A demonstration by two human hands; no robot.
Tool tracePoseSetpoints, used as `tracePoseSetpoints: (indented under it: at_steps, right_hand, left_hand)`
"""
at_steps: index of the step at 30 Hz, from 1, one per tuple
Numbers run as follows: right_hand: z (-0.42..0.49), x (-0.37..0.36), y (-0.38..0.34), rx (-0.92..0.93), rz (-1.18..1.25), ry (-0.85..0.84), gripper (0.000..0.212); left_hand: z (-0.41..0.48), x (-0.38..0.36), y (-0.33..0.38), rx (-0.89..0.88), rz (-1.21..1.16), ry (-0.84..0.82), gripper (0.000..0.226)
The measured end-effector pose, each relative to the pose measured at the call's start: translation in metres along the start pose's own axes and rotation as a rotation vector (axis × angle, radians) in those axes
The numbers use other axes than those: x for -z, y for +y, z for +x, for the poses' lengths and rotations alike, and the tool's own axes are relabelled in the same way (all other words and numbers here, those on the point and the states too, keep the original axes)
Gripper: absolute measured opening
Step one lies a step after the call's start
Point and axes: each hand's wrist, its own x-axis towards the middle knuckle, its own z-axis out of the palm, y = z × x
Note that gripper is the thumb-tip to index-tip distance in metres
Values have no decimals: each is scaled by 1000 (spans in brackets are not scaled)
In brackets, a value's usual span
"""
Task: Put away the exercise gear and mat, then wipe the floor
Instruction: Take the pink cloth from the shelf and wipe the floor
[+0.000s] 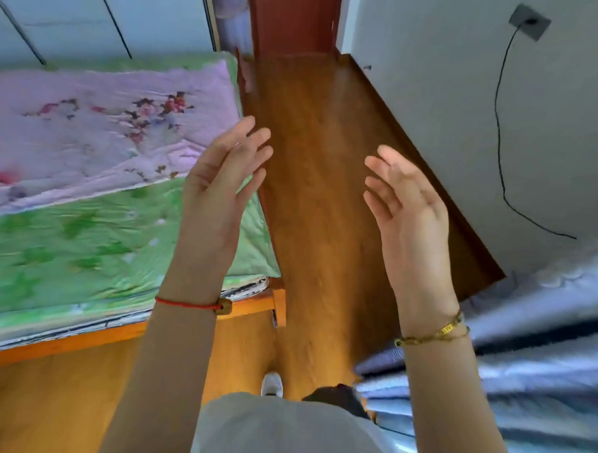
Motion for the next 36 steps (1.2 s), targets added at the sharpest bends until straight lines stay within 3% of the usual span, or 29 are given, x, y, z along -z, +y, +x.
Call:
tracePoseSetpoints:
  at_steps: [11,23,36]
  right_hand:
    - [184,11,11,23,-21,178,24]
    - [461,34,-21,21,-129,0,20]
    - [717,-37,38,-17,-145,-119,19]
  left_hand:
    - [186,-74,-53,94,55,-164,32]
    - [409,-196,-106,-2,59,-66,33]
    - [647,-200,-148,1,13,79,30]
